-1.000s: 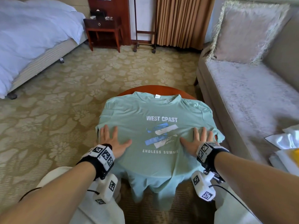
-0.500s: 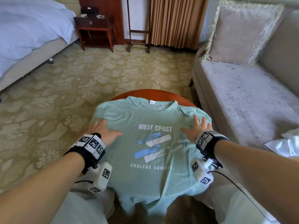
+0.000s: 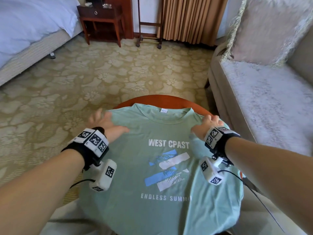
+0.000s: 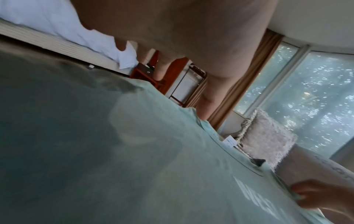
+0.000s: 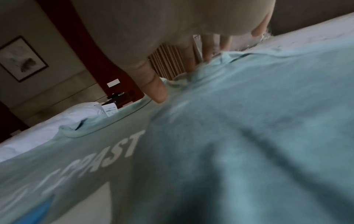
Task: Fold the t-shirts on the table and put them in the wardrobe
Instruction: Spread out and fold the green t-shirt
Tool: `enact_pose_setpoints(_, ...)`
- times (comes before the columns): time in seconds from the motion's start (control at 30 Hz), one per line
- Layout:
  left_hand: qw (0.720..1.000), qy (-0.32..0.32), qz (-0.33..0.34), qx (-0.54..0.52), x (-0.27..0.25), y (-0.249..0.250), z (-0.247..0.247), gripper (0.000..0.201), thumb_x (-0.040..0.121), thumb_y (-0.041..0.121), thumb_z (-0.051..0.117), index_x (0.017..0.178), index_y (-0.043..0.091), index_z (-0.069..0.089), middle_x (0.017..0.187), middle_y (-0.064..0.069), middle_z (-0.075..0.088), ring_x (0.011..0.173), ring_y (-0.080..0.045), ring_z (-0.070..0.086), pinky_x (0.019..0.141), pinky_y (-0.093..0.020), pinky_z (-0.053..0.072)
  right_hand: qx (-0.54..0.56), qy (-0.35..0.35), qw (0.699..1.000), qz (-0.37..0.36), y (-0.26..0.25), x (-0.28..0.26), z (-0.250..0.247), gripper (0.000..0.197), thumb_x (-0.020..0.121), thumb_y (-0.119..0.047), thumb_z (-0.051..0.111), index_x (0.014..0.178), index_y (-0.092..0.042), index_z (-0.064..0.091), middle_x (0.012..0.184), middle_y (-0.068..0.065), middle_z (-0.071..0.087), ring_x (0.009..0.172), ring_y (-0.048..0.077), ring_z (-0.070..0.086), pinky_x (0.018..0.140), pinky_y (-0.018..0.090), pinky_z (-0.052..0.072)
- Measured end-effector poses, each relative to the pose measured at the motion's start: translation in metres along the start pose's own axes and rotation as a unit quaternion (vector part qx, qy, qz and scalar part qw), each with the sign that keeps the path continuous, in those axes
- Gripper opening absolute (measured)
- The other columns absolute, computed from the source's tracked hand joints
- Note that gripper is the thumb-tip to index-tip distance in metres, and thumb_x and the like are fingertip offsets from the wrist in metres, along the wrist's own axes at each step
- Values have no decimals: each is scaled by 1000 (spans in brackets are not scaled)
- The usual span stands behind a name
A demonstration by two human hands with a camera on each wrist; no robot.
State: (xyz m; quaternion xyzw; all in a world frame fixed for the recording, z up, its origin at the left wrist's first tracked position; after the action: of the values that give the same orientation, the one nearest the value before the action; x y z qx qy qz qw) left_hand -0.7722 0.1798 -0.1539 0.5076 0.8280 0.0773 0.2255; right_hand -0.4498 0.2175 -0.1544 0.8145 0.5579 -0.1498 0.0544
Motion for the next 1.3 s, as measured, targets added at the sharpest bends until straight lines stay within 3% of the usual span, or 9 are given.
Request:
enact_pose_setpoints(0.23,998,-38,38,21,35,5,15,94,80,60,65,154,20,23,164,-4,7,151,-23,5,122,-40,10,2,-30,999,20,1,29,4,97,65,-67,48,150,-38,11,158,-3,8,146,27,9,113,53,24)
enact_pose_setpoints(0.37,990,-20,8,-140,47,-7,7,88,74,50,77,148,22,37,159,-2,25,146,-24,24,117,-40,25,60,-79,995,30,-5,38,-11,101,65,-76,51,151,-42,8,161,-1,-6,146,36,11,108,57,32)
enact_pose_setpoints(0.47,971,19,-45,-235,43,-21,-11,70,79,38,77,140,15,50,147,-8,46,128,-28,47,98,-33,41,48,-48,998,17,-24,25,-14,98,75,-74,49,154,-35,5,161,2,-11,147,33,2,115,57,18)
enact_pose_setpoints(0.57,964,-42,-83,-250,34,-52,-22,42,91,42,62,120,13,67,124,-16,62,89,-26,59,65,-27,43,28,-36,998,-38,-57,-2,-18,96,77,-72,50,154,-33,8,162,1,-7,148,29,-2,116,53,9)
enact_pose_setpoints(0.67,925,-96,-148,-338,14,-87,-19,34,94,44,54,112,15,60,130,-18,57,105,-31,57,86,-37,47,32,-78,991,-106,-103,-30,-11,93,79,-68,54,154,-31,15,162,1,-3,148,33,1,116,53,13)
enact_pose_setpoints(0.8,866,-135,-227,-425,-6,-124,2,70,88,55,56,132,2,51,130,-27,57,107,-44,61,98,-56,47,48,-143,970,-190,-156,-67,11,90,81,-63,60,152,-21,26,159,5,15,145,29,18,114,45,25)
enact_pose_setpoints(0.97,772,-167,-209,-576,-29,-123,10,36,99,39,51,105,6,63,80,-8,72,79,-27,61,69,-36,49,-10,-162,949,-272,-194,-102,32,84,83,-64,58,150,-22,29,159,6,16,146,29,13,117,43,18)
enact_pose_setpoints(1.2,667,-217,-168,-693,-32,-131,7,37,100,29,49,120,3,64,109,-19,71,87,-32,70,73,-40,52,-98,-150,941,-287,-195,-112,76,116,67,-85,52,152,-36,-9,158,-2,-26,145,28,-26,118,57,2)
enact_pose_setpoints(1.3,635,-187,-159,-733,-29,-135,7,31,100,20,47,120,1,62,101,-17,73,82,-31,72,71,-41,51,-93,-145,944,-282,-192,-112,83,118,66,-85,52,151,-38,-15,156,-5,-32,143,24,-31,118,56,-3)
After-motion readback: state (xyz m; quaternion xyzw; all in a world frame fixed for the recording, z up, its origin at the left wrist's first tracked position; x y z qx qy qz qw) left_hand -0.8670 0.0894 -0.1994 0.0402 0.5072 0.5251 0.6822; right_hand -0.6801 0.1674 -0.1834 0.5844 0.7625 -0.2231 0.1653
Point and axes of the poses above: each hand's wrist, its own x-axis towards the middle knuckle, its own z-axis out of the palm, y = z × x, the point moved 1 cm from there along x, towards the middle knuckle
